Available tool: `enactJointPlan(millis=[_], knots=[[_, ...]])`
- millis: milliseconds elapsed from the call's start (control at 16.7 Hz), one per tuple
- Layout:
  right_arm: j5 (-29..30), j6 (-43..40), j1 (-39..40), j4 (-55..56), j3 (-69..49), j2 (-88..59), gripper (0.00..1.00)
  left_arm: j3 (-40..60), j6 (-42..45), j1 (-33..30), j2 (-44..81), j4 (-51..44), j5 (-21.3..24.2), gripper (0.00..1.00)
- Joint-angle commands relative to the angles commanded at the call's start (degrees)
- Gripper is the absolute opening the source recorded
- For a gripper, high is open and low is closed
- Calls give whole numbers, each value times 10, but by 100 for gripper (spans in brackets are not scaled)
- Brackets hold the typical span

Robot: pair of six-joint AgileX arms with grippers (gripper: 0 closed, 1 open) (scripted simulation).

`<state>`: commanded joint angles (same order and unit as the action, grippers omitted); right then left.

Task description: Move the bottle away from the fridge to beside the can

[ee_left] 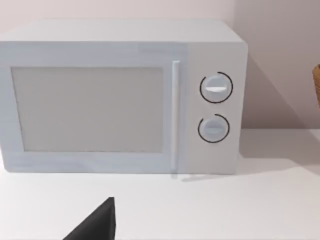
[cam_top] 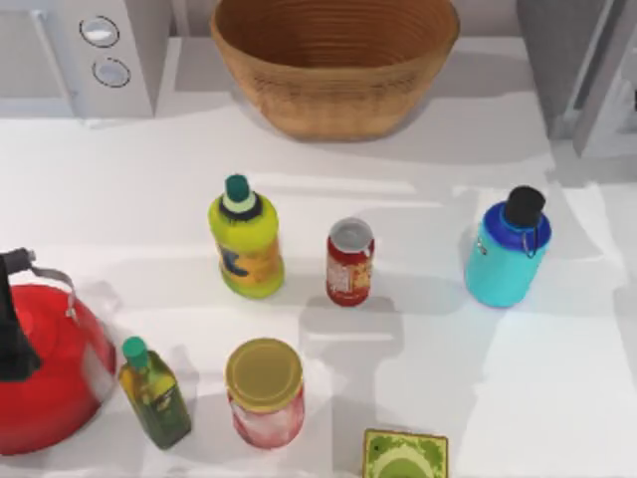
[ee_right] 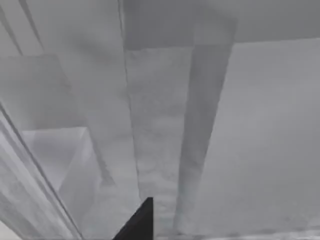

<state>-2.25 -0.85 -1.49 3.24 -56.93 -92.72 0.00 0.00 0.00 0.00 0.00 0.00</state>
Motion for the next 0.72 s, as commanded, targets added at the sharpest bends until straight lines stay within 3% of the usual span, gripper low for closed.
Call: enactJointPlan(millis=[360,720], knots=[[3,-2,-9,-4,-6,-12,100,0,0,0,0,0,0,100],[5,-2,-7,-32,-148,-129,100,0,0,0,0,0,0,100]])
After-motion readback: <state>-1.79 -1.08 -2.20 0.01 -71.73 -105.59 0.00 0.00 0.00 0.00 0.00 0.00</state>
